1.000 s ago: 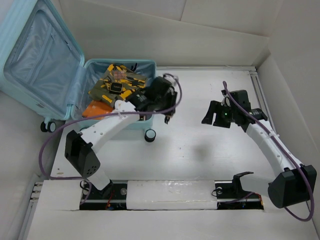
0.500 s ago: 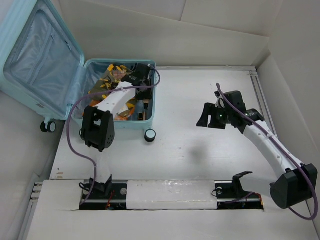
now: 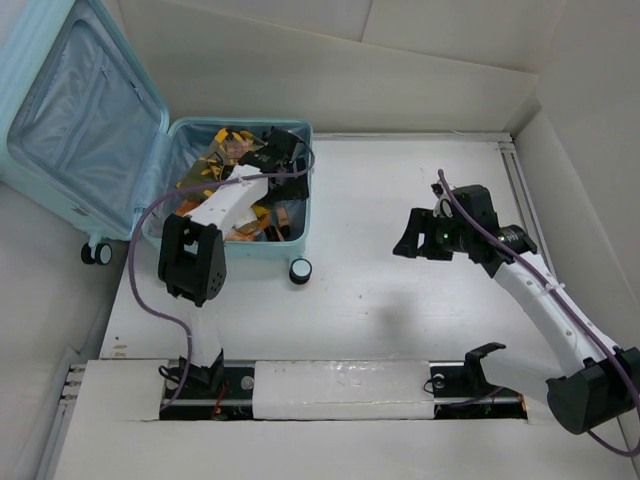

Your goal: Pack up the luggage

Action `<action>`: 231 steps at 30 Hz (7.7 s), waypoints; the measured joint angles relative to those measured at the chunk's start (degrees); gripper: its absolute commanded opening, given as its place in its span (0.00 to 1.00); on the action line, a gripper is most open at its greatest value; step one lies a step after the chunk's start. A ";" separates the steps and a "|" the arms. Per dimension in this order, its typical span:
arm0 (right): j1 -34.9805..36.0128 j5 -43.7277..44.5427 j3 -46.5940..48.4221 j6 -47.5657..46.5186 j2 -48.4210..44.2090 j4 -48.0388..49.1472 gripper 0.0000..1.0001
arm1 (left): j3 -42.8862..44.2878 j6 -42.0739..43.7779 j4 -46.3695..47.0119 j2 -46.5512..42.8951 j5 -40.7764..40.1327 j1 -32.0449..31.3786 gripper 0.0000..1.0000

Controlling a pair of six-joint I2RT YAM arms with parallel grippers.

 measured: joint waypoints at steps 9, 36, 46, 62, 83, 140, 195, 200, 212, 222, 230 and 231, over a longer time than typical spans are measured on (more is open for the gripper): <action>8.94 -2.08 0.00 0.79 -2.45 -0.26 0.73 | 7.54 -7.21 -7.19 -27.63 -16.68 1.40 0.77; 22.40 -12.26 -6.91 -0.04 -9.22 5.53 0.73 | 18.73 -14.75 -30.01 -24.96 -30.56 54.03 0.81; 24.28 -12.44 -6.91 -0.74 -6.71 5.44 0.73 | 34.12 -12.81 -28.74 -19.34 -29.35 50.47 0.54; 24.44 -11.91 -6.56 -0.24 -3.02 6.64 0.73 | -6.82 -20.68 -8.48 -43.23 -22.43 -6.03 0.53; 19.63 2.69 -1.07 4.35 -3.65 3.89 0.07 | 2.84 -11.21 8.31 -27.61 22.03 -9.20 0.67; -19.89 13.88 51.49 1.29 49.03 13.09 0.64 | -36.02 -21.44 15.17 -43.69 15.39 6.12 0.43; -12.02 16.94 58.40 6.21 51.17 -11.91 0.53 | -44.26 -13.22 15.08 -47.69 9.29 12.09 0.50; -7.19 7.52 70.66 6.12 45.03 -7.15 0.78 | -31.56 -13.11 2.45 -62.16 9.29 2.32 0.80; -9.44 7.87 20.48 2.71 7.28 -1.16 0.00 | -4.04 -11.04 10.47 -49.00 -0.66 6.19 0.80; -12.33 6.19 9.42 1.79 4.79 -1.20 0.09 | 18.16 -14.82 15.43 -0.15 17.38 27.76 0.74; -14.91 3.87 8.85 3.13 10.45 4.11 0.57 | 24.22 -18.95 20.50 16.06 31.95 30.58 0.73; -15.17 4.31 8.63 3.58 11.76 4.66 0.59 | 24.44 -19.87 22.82 17.27 34.16 30.38 0.73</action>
